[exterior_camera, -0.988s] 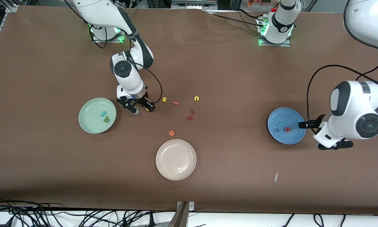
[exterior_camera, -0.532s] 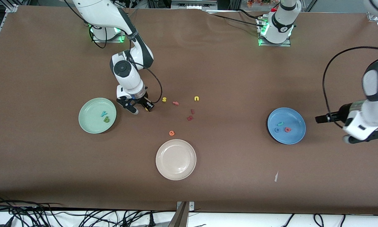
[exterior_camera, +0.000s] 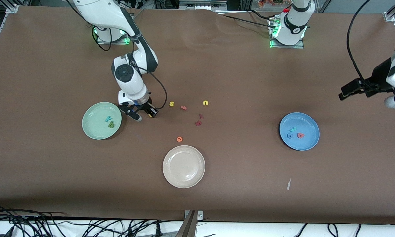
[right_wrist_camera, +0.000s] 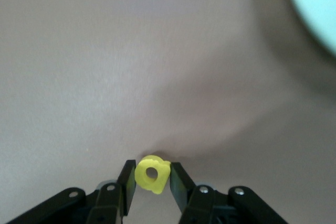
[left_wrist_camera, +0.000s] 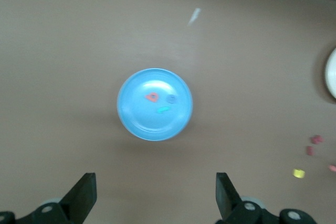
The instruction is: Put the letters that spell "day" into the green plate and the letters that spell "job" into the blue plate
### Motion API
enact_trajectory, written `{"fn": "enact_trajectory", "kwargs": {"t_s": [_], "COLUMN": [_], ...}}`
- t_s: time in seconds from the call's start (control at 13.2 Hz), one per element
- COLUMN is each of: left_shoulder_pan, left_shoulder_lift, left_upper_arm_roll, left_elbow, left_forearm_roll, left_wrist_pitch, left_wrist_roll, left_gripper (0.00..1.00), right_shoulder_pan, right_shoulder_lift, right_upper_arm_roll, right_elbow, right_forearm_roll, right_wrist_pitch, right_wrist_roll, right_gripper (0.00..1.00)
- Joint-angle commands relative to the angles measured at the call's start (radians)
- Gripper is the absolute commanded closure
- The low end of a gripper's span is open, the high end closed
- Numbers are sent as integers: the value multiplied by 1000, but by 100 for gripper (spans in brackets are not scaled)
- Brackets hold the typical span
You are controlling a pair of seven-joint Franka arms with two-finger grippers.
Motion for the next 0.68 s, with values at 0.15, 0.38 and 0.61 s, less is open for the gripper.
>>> {"fn": "enact_trajectory", "kwargs": {"t_s": [0.15, 0.38, 0.61], "left_shoulder_pan": [0, -19, -20], "left_shoulder_lift": [-49, -49, -47], "left_upper_arm_roll": [11, 8, 8], "left_elbow": [-85, -85, -87], "left_forearm_roll": [-18, 68, 91], "left_wrist_pitch": [15, 29, 30], "left_wrist_roll": [27, 31, 70], "left_gripper": [0, 0, 0], "right_shoulder_pan": [9, 7, 6], "right_shoulder_lift": [-147, -172, -188], "right_upper_arm_roll": [-187, -339, -400], "right_elbow": [91, 88, 40], "right_forearm_roll": [13, 15, 16], "right_wrist_pitch": [-402, -483, -469], "right_wrist_roll": [-319, -624, -751], "right_gripper": [72, 71, 65]}}
